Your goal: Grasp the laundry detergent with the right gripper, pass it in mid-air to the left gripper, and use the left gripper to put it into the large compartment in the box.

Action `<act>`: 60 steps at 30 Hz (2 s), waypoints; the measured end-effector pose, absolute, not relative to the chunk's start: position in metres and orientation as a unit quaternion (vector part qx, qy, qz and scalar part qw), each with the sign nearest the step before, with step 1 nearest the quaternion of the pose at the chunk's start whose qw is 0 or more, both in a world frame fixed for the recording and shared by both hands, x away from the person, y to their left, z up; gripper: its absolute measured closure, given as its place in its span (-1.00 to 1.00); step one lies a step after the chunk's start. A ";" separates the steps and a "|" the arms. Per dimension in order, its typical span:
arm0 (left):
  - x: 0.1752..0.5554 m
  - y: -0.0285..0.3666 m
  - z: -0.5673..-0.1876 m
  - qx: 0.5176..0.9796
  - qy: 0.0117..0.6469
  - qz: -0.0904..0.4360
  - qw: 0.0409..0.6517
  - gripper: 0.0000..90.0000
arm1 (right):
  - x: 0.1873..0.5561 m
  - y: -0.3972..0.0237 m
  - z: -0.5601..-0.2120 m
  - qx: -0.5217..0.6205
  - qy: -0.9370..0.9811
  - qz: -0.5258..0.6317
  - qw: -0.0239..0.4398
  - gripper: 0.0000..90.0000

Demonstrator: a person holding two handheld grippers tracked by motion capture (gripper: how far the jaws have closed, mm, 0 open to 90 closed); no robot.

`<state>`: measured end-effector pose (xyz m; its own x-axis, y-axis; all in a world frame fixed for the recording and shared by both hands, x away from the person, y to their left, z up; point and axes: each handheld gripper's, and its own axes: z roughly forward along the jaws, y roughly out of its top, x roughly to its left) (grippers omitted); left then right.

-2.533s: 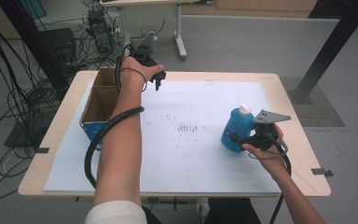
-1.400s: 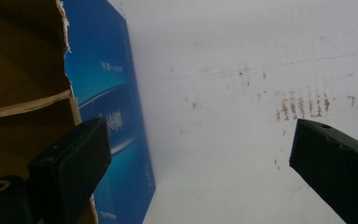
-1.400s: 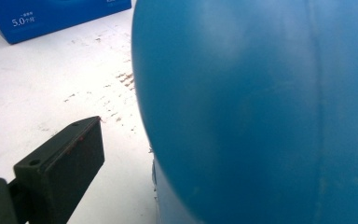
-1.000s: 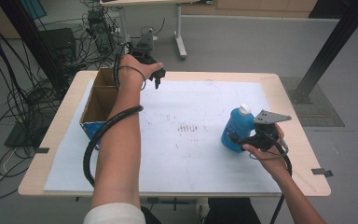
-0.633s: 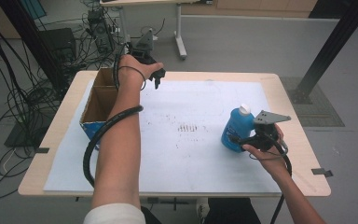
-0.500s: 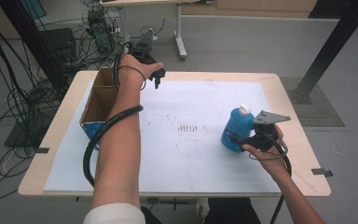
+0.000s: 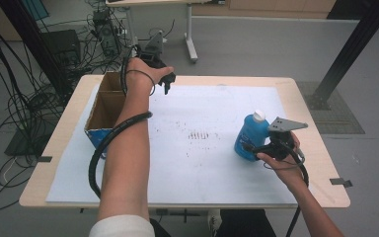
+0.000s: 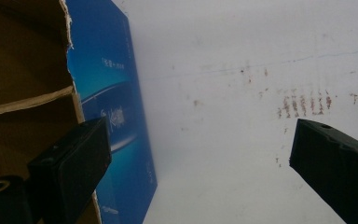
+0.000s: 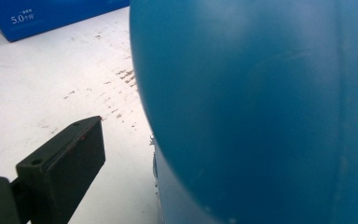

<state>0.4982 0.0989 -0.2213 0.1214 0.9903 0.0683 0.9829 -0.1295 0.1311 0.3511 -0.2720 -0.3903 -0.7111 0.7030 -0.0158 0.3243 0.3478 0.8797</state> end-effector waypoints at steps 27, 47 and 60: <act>0.497 0.099 -0.220 0.750 0.657 0.071 0.026 -0.87 | 0.351 -0.269 -0.393 0.326 0.793 0.475 0.199 -0.78; 0.499 0.100 -0.224 0.750 0.658 0.069 0.023 -0.87 | 0.353 -0.274 -0.405 0.335 0.779 0.491 0.200 -0.14; 0.499 0.101 -0.223 0.750 0.657 0.072 0.021 -0.87 | 0.354 -0.276 -0.406 0.336 0.775 0.498 0.195 -0.10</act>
